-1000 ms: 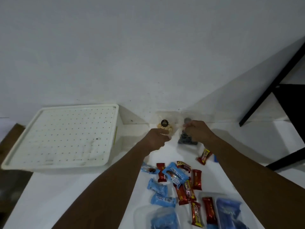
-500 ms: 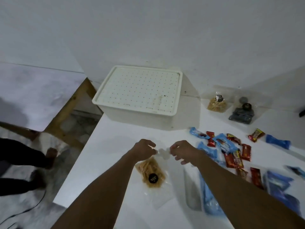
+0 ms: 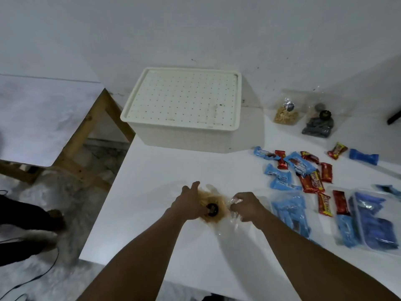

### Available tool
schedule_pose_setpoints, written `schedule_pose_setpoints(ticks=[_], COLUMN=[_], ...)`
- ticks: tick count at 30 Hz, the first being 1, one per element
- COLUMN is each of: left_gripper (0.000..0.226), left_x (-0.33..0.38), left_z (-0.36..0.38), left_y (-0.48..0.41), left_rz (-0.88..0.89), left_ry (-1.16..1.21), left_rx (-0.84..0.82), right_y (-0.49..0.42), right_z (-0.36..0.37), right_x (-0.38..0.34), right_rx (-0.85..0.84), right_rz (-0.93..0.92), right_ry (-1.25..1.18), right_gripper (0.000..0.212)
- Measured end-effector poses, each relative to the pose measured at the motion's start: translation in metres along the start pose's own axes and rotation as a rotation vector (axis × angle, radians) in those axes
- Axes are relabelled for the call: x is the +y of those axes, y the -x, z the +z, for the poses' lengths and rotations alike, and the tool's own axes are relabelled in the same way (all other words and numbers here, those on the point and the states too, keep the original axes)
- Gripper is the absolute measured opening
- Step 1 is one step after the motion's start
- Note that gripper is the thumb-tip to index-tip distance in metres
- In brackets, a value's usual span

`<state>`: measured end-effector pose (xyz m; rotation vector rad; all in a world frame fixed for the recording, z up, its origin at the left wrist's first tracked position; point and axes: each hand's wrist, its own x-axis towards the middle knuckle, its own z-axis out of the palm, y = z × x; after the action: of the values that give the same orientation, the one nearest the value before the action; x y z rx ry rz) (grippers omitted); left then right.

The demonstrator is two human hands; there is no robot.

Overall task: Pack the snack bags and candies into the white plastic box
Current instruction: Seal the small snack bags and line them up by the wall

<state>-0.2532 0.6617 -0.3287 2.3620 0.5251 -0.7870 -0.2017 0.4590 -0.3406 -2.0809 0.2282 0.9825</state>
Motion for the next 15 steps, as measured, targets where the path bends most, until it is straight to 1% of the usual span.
schedule_pose_setpoints(ticks=[1, 2, 3, 4, 6, 7, 9, 10, 12, 15], left_gripper=[0.102, 0.105, 0.103, 0.095, 0.057, 0.038, 0.013, 0.011, 0.025, 0.041], left_x=[0.004, 0.010, 0.019, 0.028, 0.052, 0.064, 0.085, 0.093, 0.107, 0.123], left_z=[-0.005, -0.012, -0.021, -0.029, -0.045, -0.053, -0.065, -0.071, -0.082, -0.094], left_y=[0.001, 0.001, 0.003, 0.003, 0.005, 0.005, 0.006, 0.007, 0.008, 0.009], left_rz=[0.047, 0.115, 0.197, 0.278, 0.394, 0.415, 0.436, 0.441, 0.420, 0.413], left_ry=[-0.001, 0.000, 0.011, 0.036, 0.079, 0.098, 0.177, 0.240, 0.387, 0.505], left_rx=[0.008, 0.026, 0.042, 0.043, 0.051, 0.068, 0.132, 0.161, 0.200, 0.240], right_y=[0.005, 0.009, 0.014, 0.019, 0.026, 0.030, 0.039, 0.043, 0.053, 0.065], right_z=[-0.010, -0.020, -0.031, -0.041, -0.063, -0.074, -0.099, -0.112, -0.137, -0.165], right_x=[-0.012, -0.024, -0.038, -0.052, -0.079, -0.092, -0.115, -0.124, -0.136, -0.139], right_rx=[-0.008, -0.034, -0.068, -0.096, -0.121, -0.120, -0.098, -0.071, 0.000, 0.087], right_rz=[-0.058, -0.128, -0.199, -0.265, -0.353, -0.378, -0.419, -0.439, -0.472, -0.538], right_ry=[-0.034, -0.043, -0.018, 0.021, 0.132, 0.185, 0.218, 0.198, 0.149, 0.110], right_gripper=[0.012, 0.012, 0.012, 0.012, 0.013, 0.014, 0.015, 0.016, 0.018, 0.013])
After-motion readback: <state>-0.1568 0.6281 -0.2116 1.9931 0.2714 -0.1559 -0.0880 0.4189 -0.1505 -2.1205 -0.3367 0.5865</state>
